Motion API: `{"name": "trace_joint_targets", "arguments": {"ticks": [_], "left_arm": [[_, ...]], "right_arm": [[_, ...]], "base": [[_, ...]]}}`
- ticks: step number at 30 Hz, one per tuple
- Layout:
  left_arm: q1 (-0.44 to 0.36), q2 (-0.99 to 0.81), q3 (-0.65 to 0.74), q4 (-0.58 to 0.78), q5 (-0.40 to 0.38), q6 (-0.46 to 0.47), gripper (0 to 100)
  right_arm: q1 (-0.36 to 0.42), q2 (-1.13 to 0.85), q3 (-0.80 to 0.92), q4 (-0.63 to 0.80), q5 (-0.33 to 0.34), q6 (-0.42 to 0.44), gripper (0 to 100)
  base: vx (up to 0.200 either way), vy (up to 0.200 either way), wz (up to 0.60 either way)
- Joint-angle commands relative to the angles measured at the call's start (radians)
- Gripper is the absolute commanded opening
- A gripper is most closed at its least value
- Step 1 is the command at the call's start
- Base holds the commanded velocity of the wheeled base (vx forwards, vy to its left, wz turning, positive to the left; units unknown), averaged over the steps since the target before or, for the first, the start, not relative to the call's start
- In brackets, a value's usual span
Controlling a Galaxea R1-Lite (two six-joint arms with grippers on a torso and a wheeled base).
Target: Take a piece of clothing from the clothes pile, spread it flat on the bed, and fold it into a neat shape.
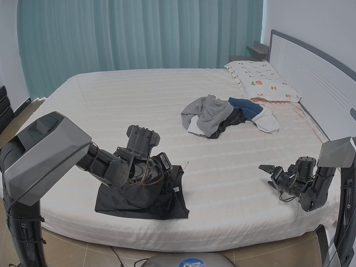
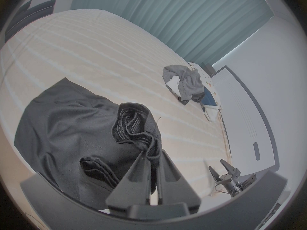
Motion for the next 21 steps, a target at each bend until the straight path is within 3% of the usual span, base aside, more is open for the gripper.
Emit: {"name": "trace_joint_targets", "arguments": {"ticks": [1, 14, 21], "left_arm": [[-0.017, 0.05, -0.011, -0.006, 0.018, -0.001, 100], [-0.014, -0.07, 0.06, -0.002, 0.026, -0.067, 100], [0.081, -0.106, 0.204, -0.02, 0.012, -0.086, 100]], "right_arm": [[0.0, 0.002, -0.001, -0.001, 0.0, 0.001, 100], [0.005, 0.002, 0.008, -0.001, 0.0, 0.0, 100], [0.022, 0.0, 0.021, -0.002, -0.001, -0.002, 100]], "base": [[0.0, 0.0, 0.0], [0.0, 0.0, 0.0], [0.0, 0.0, 0.0]]}}
